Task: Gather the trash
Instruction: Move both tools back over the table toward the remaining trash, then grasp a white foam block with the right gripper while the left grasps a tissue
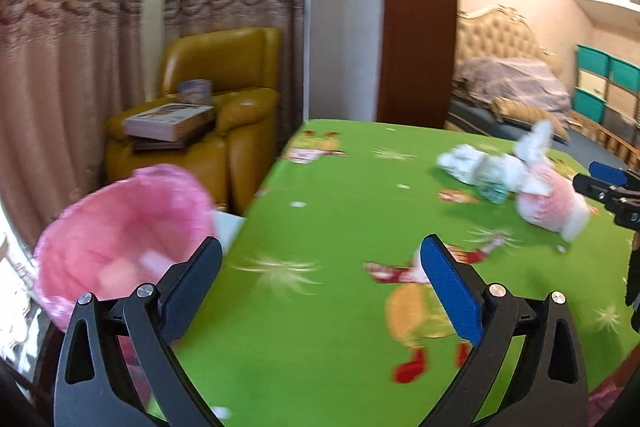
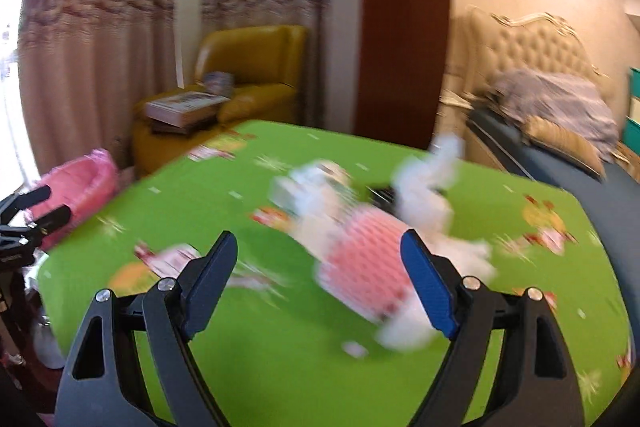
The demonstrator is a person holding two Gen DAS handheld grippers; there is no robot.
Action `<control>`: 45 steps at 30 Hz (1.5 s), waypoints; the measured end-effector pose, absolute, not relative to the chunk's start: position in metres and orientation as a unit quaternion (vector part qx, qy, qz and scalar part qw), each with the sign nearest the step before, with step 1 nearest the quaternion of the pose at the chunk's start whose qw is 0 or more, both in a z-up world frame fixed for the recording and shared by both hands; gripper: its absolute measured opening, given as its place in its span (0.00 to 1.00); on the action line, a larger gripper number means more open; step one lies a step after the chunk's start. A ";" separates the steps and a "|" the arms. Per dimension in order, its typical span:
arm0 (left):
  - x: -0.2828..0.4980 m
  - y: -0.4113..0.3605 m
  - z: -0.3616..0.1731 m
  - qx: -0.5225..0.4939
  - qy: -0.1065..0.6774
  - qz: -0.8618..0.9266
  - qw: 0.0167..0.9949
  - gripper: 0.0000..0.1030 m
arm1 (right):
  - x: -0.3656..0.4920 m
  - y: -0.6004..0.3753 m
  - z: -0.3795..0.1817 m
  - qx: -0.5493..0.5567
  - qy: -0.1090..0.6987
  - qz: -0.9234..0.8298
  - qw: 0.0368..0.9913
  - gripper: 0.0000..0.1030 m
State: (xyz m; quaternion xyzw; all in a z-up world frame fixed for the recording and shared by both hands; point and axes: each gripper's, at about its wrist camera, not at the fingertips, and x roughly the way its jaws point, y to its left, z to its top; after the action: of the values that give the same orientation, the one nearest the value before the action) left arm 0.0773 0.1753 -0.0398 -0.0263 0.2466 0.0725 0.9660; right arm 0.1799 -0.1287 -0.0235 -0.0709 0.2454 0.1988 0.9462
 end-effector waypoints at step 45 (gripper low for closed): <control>0.265 0.002 -0.053 -0.048 0.320 0.004 0.946 0.80 | 0.187 -0.253 -0.056 0.002 0.288 0.081 0.954 0.30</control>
State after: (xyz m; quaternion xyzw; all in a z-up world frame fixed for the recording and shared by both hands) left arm 0.2651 0.0021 -0.0525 -0.0481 0.3204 0.0041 0.9460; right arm 0.1866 -0.2534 -0.0565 0.0019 0.2883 0.0807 0.9541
